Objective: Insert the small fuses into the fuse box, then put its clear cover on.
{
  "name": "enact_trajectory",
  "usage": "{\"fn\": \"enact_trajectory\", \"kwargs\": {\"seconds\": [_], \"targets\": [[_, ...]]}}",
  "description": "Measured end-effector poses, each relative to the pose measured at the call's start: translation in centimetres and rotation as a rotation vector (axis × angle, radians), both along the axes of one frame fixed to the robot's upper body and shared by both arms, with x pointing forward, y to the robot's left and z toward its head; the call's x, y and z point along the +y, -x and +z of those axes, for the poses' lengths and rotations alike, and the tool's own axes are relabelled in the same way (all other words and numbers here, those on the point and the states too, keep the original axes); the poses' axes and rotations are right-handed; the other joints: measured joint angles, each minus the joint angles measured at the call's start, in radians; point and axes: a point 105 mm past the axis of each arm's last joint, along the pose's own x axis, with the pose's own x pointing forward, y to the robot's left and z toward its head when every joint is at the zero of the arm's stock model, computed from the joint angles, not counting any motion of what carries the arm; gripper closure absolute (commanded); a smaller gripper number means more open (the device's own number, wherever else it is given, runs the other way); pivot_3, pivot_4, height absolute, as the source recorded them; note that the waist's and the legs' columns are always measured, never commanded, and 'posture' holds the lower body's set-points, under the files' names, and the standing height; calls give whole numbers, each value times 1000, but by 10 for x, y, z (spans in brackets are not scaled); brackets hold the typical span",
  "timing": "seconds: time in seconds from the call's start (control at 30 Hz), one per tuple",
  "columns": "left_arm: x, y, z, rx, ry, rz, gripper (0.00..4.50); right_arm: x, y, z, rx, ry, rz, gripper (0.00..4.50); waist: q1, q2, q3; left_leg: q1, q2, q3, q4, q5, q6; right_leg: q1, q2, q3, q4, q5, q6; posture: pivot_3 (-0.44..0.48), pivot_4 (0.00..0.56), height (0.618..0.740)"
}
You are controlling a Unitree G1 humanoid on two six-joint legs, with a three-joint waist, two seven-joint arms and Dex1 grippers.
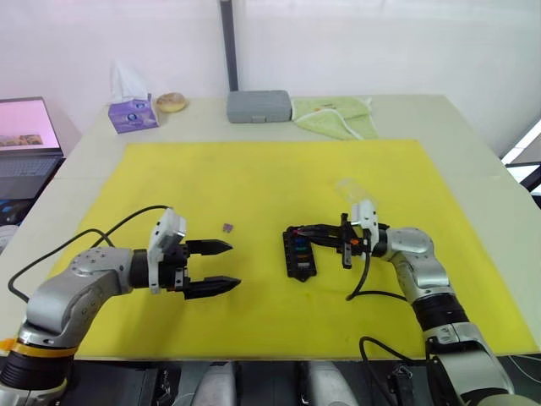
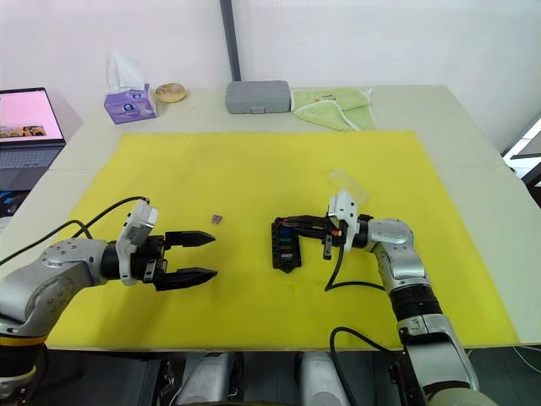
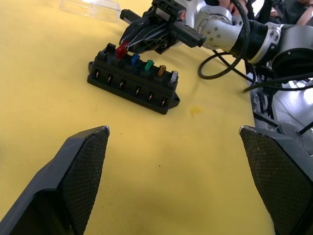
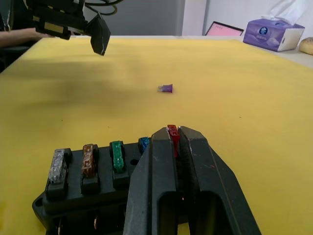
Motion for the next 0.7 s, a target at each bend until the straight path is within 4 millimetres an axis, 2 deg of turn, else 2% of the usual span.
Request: {"fn": "enact_trajectory", "kwargs": {"seconds": [0.7], "targets": [[1,-2,-1,-10,-4,16,43,-3,-1,-2,-7,38,49,4500,2,0,0,0,0,0,0,0,0,1,0,0,0,0,0,0,150,740]]}}
